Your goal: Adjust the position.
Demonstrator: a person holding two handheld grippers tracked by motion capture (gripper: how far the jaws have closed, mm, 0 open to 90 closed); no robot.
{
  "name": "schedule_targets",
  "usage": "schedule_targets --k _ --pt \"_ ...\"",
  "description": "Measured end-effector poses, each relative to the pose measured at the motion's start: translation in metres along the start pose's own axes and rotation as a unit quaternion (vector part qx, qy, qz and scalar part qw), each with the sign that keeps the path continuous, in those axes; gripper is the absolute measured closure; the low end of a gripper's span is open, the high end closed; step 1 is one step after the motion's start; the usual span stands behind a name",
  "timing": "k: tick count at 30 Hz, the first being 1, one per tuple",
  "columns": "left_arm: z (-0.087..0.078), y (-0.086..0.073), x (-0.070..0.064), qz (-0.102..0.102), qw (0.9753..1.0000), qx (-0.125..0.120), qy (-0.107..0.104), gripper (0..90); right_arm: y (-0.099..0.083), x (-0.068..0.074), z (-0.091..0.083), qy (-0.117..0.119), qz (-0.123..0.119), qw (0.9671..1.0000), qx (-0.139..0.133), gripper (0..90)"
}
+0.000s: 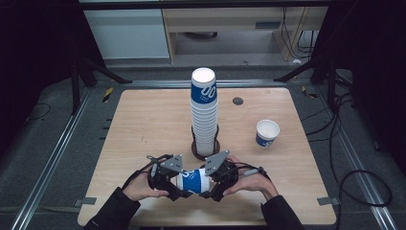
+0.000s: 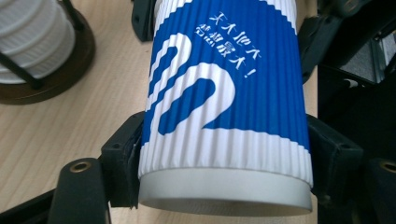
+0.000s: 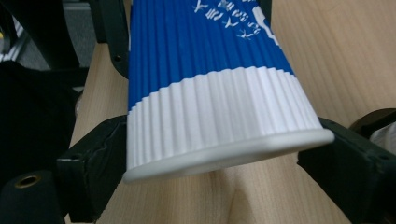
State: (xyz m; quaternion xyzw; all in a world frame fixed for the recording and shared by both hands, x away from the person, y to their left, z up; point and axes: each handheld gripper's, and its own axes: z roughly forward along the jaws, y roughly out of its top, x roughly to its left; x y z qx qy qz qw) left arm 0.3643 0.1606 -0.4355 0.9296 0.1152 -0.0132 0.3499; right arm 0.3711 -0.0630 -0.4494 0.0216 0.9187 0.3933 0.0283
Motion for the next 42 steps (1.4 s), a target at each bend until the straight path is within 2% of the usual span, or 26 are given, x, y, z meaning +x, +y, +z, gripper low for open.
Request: schedule_targets --k 5,6,8,12,15,18,23,28,32,38,42 --pt "-0.015 -0.005 0.008 -0.014 0.9992 -0.036 0.006 26.0 0.0 -0.007 -0.019 -0.023 0.02 0.9986 -0.044 8.1" --pt "-0.019 -0.006 0.009 -0.018 0.9986 -0.05 0.009 26.0 -0.001 -0.008 -0.024 -0.027 0.025 0.9978 -0.054 8.0" --pt "-0.027 -0.008 0.011 -0.025 0.9965 -0.079 0.007 26.0 -0.002 -0.011 -0.034 -0.04 0.035 0.9957 -0.077 7.9" --pt "-0.042 -0.01 0.013 -0.028 0.9897 -0.141 0.001 25.9 -0.003 -0.016 -0.05 -0.052 0.055 0.9895 -0.123 7.8" --pt "-0.048 -0.01 0.012 -0.027 0.9864 -0.162 0.005 25.9 -0.005 -0.018 -0.057 -0.049 0.067 0.9851 -0.151 7.9" --pt "-0.05 -0.01 0.011 -0.027 0.9839 -0.177 0.001 25.9 -0.005 -0.018 -0.058 -0.04 0.072 0.9826 -0.167 7.8" --pt "-0.047 -0.007 0.008 -0.021 0.9832 -0.181 -0.007 25.9 -0.002 -0.015 -0.054 -0.025 0.069 0.9818 -0.175 8.0" --pt "-0.04 -0.003 0.004 -0.013 0.9844 -0.174 -0.016 26.0 0.002 -0.013 -0.05 -0.001 0.07 0.979 -0.192 8.1" --pt "-0.034 0.0 0.001 -0.006 0.9855 -0.168 -0.021 26.0 0.003 -0.012 -0.045 0.01 0.067 0.9797 -0.189 8.2" --pt "-0.028 0.002 -0.003 0.001 0.9856 -0.166 -0.034 26.1 0.005 -0.009 -0.036 0.032 0.068 0.9792 -0.188 9.4" --pt "-0.028 0.003 -0.004 0.004 0.985 -0.169 -0.037 26.2 0.004 -0.008 -0.034 0.05 0.072 0.9768 -0.195 12.5"
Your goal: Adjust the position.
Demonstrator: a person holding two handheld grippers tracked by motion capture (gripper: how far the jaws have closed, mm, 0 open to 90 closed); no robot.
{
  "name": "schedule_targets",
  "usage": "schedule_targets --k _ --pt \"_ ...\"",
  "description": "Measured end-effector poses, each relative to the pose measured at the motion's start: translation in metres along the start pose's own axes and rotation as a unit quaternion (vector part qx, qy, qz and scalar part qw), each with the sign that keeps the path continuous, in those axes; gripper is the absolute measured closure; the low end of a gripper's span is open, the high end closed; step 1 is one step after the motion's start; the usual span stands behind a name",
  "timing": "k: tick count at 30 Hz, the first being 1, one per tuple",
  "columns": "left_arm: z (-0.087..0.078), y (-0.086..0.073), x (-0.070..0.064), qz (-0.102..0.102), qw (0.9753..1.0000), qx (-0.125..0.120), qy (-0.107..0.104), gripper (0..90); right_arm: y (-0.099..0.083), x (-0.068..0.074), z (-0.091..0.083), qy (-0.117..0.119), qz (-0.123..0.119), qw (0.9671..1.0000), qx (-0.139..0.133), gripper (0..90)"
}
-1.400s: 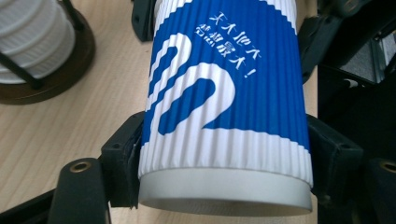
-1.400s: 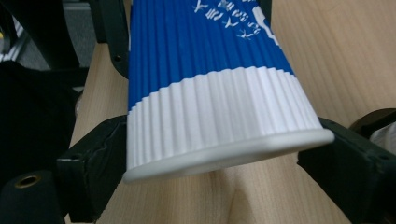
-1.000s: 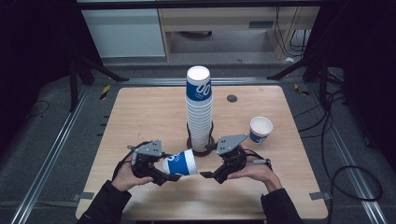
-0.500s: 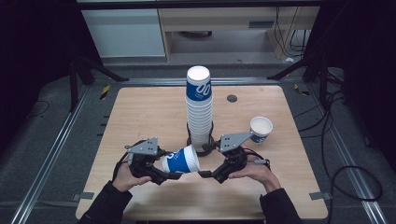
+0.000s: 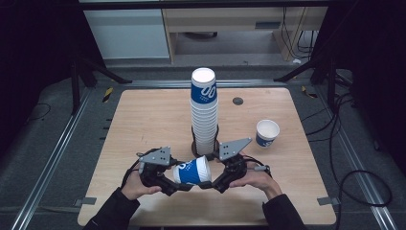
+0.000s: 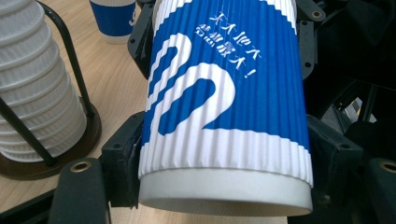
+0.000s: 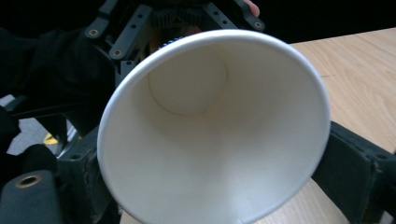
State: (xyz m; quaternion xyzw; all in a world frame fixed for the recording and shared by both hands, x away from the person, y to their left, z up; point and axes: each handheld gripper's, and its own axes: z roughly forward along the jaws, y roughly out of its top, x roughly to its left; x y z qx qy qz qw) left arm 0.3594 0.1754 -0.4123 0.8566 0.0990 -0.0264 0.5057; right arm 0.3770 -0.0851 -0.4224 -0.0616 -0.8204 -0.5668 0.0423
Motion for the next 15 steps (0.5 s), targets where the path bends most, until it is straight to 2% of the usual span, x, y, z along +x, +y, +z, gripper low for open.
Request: schedule_targets --k 5,15 --pt "0.002 0.0002 -0.0009 0.001 1.0 0.004 -0.002 26.3 -0.0009 -0.0007 0.0006 0.015 0.008 0.9998 -0.007 14.1" --pt "0.0019 -0.0001 0.0003 -0.001 1.0 0.003 -0.001 26.3 -0.0011 -0.0018 -0.0007 0.016 0.014 0.9998 -0.004 16.6"
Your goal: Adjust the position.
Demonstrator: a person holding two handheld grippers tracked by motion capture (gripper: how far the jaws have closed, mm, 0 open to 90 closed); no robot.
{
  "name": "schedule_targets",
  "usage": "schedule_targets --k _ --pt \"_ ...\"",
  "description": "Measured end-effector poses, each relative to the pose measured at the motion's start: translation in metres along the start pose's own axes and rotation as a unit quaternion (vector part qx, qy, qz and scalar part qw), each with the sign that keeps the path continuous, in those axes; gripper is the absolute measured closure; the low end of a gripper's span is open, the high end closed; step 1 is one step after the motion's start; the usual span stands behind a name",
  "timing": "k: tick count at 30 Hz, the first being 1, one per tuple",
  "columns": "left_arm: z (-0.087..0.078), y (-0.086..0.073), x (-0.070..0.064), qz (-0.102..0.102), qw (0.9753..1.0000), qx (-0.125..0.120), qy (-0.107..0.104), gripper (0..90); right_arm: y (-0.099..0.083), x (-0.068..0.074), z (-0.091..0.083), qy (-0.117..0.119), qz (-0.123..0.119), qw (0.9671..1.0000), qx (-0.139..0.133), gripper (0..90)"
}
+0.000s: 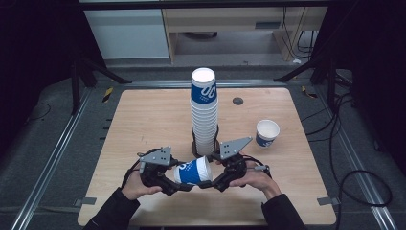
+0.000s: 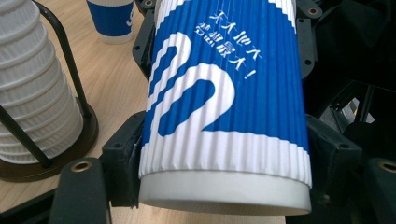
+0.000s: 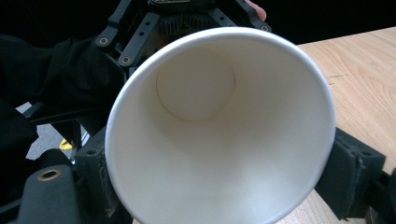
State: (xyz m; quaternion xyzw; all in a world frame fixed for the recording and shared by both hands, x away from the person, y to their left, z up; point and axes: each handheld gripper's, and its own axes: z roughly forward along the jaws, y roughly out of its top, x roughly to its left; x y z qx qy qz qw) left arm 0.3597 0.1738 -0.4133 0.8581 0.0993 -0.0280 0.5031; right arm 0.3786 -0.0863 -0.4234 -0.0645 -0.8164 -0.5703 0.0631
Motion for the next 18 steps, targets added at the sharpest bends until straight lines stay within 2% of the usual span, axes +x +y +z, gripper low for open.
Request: schedule_targets --k 5,8,13,15,18 --pt "-0.002 -0.001 0.001 0.0 1.0 0.005 0.008 23.2 0.001 0.0 -0.004 -0.006 -0.002 1.0 -0.001 16.7" --pt "-0.003 -0.002 0.002 0.0 0.9998 0.015 0.015 20.6 0.003 0.0 -0.011 -0.02 -0.008 0.9997 0.005 16.7" --pt "-0.002 -0.006 0.006 -0.002 0.9981 0.054 0.031 17.0 0.003 -0.001 -0.017 -0.049 -0.019 0.9977 0.042 16.3" --pt "0.002 -0.008 0.007 0.001 0.9965 0.074 0.039 16.4 0.001 -0.002 -0.015 -0.062 -0.021 0.9958 0.064 16.2" --pt "0.008 -0.01 0.008 0.006 0.9934 0.102 0.051 15.8 -0.003 -0.003 -0.009 -0.064 -0.022 0.9939 0.087 16.2"
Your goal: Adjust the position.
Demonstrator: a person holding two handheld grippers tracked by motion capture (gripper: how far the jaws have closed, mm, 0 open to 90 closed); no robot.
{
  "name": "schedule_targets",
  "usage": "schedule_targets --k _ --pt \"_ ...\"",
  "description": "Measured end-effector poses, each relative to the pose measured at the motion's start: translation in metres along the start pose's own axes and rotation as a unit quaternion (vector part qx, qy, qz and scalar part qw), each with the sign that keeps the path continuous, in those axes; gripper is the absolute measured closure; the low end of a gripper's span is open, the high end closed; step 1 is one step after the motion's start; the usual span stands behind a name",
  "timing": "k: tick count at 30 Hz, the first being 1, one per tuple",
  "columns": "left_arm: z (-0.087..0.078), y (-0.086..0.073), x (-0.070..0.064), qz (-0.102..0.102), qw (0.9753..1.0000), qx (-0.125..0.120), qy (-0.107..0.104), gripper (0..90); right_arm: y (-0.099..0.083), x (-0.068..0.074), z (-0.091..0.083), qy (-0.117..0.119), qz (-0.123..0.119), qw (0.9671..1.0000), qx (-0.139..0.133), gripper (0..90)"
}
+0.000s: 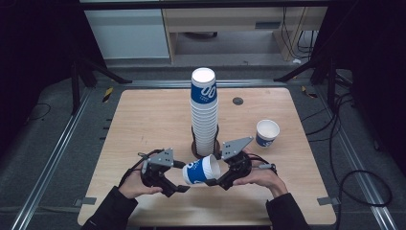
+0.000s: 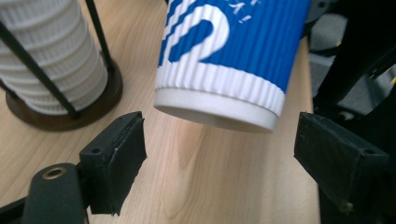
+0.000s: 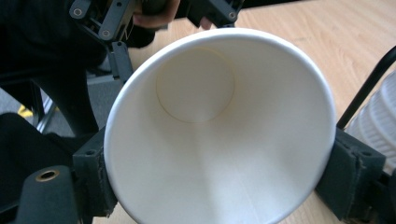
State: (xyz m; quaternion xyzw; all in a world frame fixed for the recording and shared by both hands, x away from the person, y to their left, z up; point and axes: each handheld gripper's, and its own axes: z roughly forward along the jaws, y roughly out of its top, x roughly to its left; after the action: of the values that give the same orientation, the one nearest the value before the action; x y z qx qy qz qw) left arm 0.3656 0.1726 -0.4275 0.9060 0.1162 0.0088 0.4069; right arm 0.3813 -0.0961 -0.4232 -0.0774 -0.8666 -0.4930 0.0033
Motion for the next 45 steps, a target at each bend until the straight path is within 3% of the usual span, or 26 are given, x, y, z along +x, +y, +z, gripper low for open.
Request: schedule_targets --k 8,14,19,26,32,35,40,45 --pt "0.017 0.0 -0.007 0.025 0.9985 0.049 -0.008 15.0 -0.002 0.008 0.03 0.017 -0.015 0.9979 0.061 16.0" --pt "0.025 0.0 -0.01 0.032 0.9966 0.075 -0.013 17.2 -0.001 0.01 0.036 0.024 -0.017 0.9977 0.061 16.0" --pt "0.027 0.001 -0.011 0.033 0.9965 0.076 -0.012 25.9 0.001 0.011 0.038 0.028 -0.022 0.9976 0.059 16.0" --pt "0.029 0.0 -0.012 0.032 0.996 0.083 -0.014 27.0 0.0 0.012 0.04 0.03 -0.021 0.9972 0.065 14.7" --pt "0.019 0.0 -0.006 0.025 0.9976 0.065 -0.001 27.0 0.002 0.008 0.033 0.008 -0.019 0.9991 0.036 8.7" --pt "0.011 -0.001 -0.001 0.013 0.999 0.042 0.01 27.0 0.005 0.004 0.019 -0.005 -0.004 1.0 -0.002 8.2" --pt "-0.003 -0.003 0.005 -0.007 0.9994 -0.003 0.033 27.0 0.007 -0.002 -0.004 -0.027 0.015 0.9981 -0.054 8.0" --pt "-0.013 -0.002 0.006 -0.014 0.998 -0.045 0.042 27.0 0.006 -0.006 -0.012 -0.044 0.027 0.9962 -0.071 7.5"
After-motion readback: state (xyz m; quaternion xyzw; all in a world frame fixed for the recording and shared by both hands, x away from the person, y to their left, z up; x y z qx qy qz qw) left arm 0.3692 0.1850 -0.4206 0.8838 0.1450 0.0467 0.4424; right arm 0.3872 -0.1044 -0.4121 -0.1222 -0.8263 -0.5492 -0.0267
